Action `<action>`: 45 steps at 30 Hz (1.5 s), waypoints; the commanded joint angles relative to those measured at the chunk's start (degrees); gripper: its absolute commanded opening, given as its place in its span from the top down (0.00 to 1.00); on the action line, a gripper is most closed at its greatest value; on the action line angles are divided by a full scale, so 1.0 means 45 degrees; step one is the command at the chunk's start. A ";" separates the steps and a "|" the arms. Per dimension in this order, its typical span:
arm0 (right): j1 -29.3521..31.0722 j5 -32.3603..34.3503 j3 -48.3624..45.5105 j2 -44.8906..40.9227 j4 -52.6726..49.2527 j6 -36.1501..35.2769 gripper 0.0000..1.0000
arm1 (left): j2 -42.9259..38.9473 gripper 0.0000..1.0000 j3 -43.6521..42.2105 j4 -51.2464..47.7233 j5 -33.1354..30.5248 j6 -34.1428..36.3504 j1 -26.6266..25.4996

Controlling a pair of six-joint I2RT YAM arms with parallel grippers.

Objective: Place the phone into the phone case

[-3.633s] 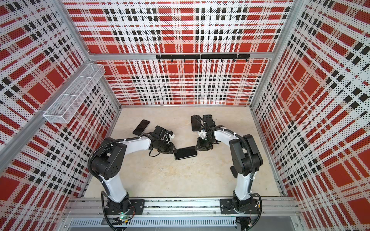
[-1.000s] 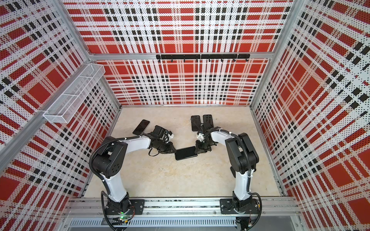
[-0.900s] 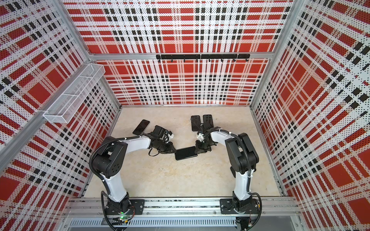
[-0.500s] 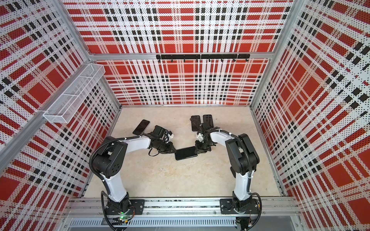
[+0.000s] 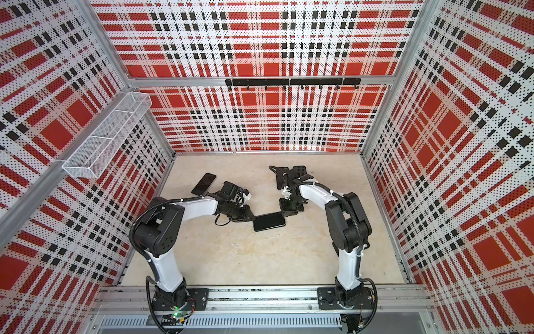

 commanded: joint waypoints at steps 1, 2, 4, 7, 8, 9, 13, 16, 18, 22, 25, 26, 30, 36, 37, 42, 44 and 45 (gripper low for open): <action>-0.0004 0.0000 -0.0291 -0.0096 -0.0428 -0.0162 0.84 | 0.0481 0.82 -0.0004 0.0084 -0.0141 0.0123 -0.0185; -0.0020 0.0054 -0.0380 -0.0080 -0.0433 -0.0160 0.83 | 0.0456 0.82 0.0008 0.0084 -0.0141 0.0123 -0.0180; -0.0008 0.0060 -0.0564 -0.0037 -0.0380 -0.0200 0.83 | 0.0463 0.82 -0.0005 0.0084 -0.0123 0.0123 -0.0169; -0.0002 -0.0172 -0.0910 0.0054 -0.0042 -0.0163 0.83 | 0.0470 0.82 0.0003 0.0089 -0.0120 0.0123 -0.0170; -0.0015 -0.0315 -0.1040 0.0096 0.0105 -0.0125 0.83 | 0.0467 0.82 -0.0004 0.0084 -0.0122 0.0124 -0.0173; 0.0018 -0.0414 -0.1144 0.0148 0.0241 -0.0104 0.83 | 0.0469 0.82 0.0002 0.0094 -0.0129 0.0123 -0.0162; 0.0038 -0.0582 -0.1454 0.0348 0.0703 -0.0053 0.85 | 0.0487 0.82 0.0006 0.0084 -0.0122 0.0123 -0.0144; 0.0043 -0.0546 -0.1578 0.0518 0.0885 -0.0004 0.87 | 0.0509 0.82 0.0006 0.0084 -0.0123 0.0104 -0.0149; 0.0110 -0.0383 -0.1652 0.0675 0.0925 -0.0014 0.89 | 0.0526 0.82 -0.0001 0.0094 -0.0122 0.0105 -0.0132; 0.0379 0.0121 -0.1784 0.1133 0.0991 0.0063 0.93 | 0.0509 0.82 0.0017 0.0084 -0.0102 0.0104 -0.0132; 0.0550 0.0207 -0.2141 0.1504 0.1456 0.0332 0.94 | 0.0480 0.82 0.0009 0.0094 -0.0083 0.0105 -0.0134; 0.0601 0.0146 -0.2261 0.1640 0.1644 0.0418 0.95 | 0.0477 0.82 0.0019 0.0084 -0.0087 0.0104 -0.0129; 0.0979 0.0008 -0.2768 0.2267 0.2348 0.0705 0.95 | 0.0480 0.82 0.0015 0.0089 -0.0065 0.0104 -0.0127; 0.1232 0.0023 -0.3078 0.3124 0.2925 0.0901 0.94 | 0.0482 0.82 0.0009 0.0094 -0.0014 0.0104 -0.0107; 0.1276 0.0083 -0.3083 0.3228 0.2969 0.0909 0.94 | 0.0482 0.82 0.0018 0.0086 -0.0026 0.0099 -0.0107; 0.1395 0.0189 -0.3219 0.3800 0.3189 0.0962 0.94 | 0.0466 0.82 0.0027 0.0087 -0.0003 0.0087 -0.0097; 0.1410 0.0153 -0.3293 0.4004 0.3378 0.0992 0.94 | 0.0463 0.82 0.0019 0.0084 -0.0004 0.0084 -0.0103; 0.1410 0.0123 -0.3332 0.4137 0.3458 0.1009 0.94 | 0.0470 0.82 0.0025 0.0089 0.0015 0.0087 -0.0102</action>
